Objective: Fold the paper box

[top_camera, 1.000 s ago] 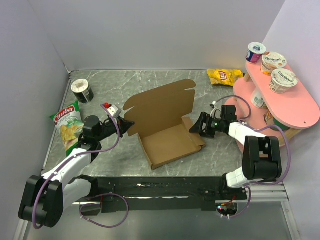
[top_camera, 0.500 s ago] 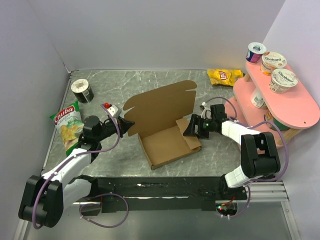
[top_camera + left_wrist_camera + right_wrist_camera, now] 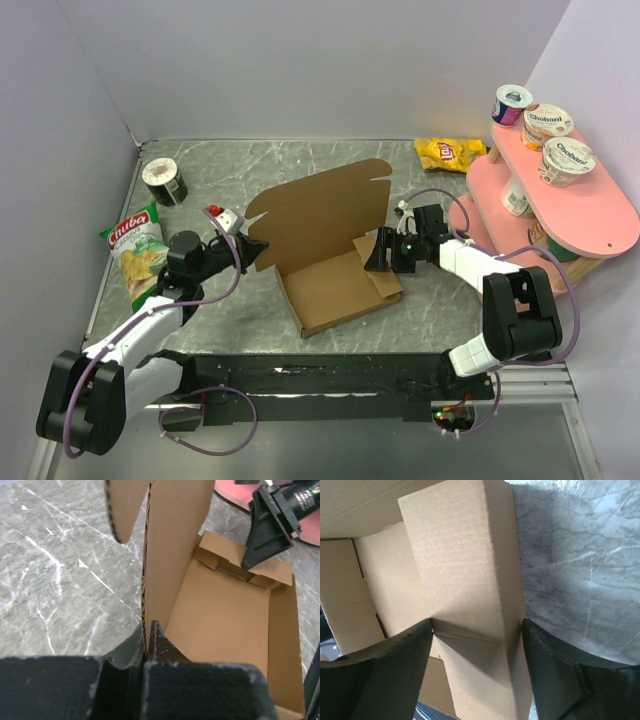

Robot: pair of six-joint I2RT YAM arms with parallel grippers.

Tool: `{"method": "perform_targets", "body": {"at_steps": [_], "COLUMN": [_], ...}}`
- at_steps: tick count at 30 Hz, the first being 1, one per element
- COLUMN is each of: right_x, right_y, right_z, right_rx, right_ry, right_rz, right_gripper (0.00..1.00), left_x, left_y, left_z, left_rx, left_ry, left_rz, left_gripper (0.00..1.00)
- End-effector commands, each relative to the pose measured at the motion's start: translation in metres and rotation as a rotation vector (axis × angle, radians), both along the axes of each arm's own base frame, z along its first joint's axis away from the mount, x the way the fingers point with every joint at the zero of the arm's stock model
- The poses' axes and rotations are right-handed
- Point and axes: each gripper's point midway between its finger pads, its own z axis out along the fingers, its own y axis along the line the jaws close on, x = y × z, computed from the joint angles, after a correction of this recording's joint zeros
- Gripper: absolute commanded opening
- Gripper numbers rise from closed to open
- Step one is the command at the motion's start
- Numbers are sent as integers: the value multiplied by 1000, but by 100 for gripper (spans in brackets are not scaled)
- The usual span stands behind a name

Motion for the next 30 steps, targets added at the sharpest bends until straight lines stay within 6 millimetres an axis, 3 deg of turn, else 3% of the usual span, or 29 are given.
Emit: {"method": "perform_targets", "body": {"at_steps": [1,4,5,7,8,11,17,23,27,28,30], "right_x": [13,12,12,11,11,11,13,14,15,17,17], "right_y": [-3,-6,-6,-8,-10,-13,-12,-3,1,2,2], "right_z": [13,6,5,3,1,0,-3,-1,-3,-2,-1], "right_rx": [-29,-40,-41,-47,-57,-69,-73,-67,-80,-80,-84], "right_ry": [-59,-53,-54,-58,-59,-68,-76,-88,-89,-95,-101], "right_rz": [-14,-27,-34,-44,-56,-74,-80,-62,-60,-65,-72], "right_gripper": [67,63,63,62,60,57,57,73,75,75,75], "left_x": [16,20,18,16,16,14,13,-6,-22,-29,-36], "left_y": [1,1,0,1,1,8,28,48,53,54,54], "left_z": [23,29,34,41,44,50,52,57,51,39,35], "left_rx": [10,-26,-66,-110,-135,-167,-215,-297,-304,-284,-300], "left_ry": [-53,-41,-29,-43,-32,-27,61,147,244,299,350], "left_rz": [62,96,101,113,126,175,322,439,467,476,482], "left_gripper": [2,25,43,57,71,83,95,98,98,98,97]}}
